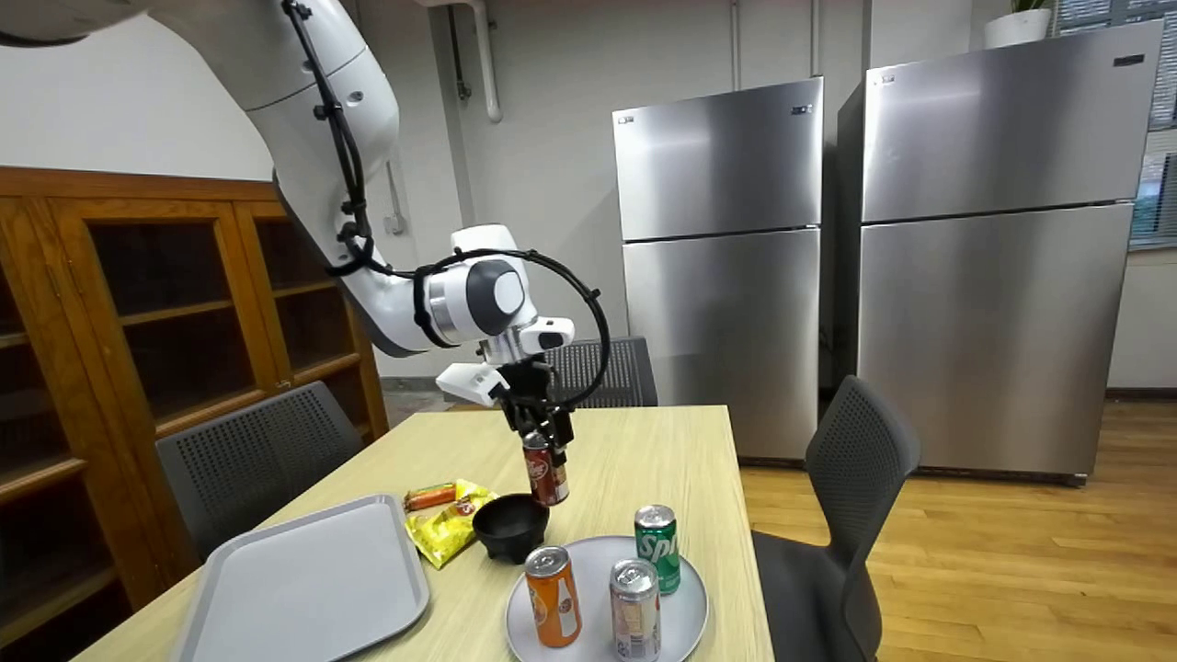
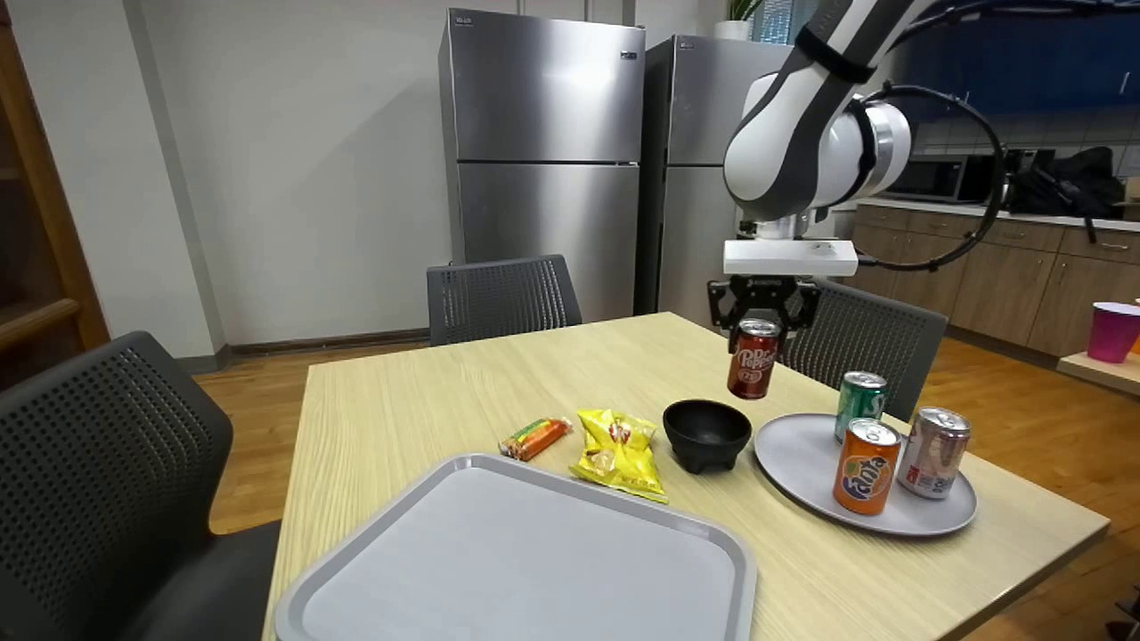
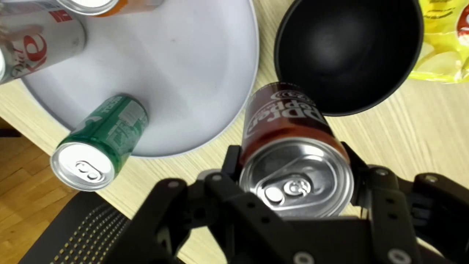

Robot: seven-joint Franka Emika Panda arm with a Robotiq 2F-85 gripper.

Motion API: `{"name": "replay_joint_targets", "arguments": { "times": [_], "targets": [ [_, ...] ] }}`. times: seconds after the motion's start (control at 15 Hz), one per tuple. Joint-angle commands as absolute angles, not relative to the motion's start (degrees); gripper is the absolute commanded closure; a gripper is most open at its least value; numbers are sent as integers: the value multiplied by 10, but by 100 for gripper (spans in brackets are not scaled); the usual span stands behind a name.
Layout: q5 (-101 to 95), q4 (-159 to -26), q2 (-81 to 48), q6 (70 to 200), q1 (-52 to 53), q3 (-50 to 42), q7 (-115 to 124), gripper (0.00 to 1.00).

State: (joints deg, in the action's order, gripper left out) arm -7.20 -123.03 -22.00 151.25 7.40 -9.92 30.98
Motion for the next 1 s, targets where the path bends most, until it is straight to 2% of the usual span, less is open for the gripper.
{"name": "replay_joint_targets", "arguments": {
  "times": [0.0, 0.93],
  "targets": [
    [-73, -1247, -188, 1511, 90, -77, 291, 61],
    [-70, -1224, -205, 1504, 181, 16, 300, 61]
  ]
}}
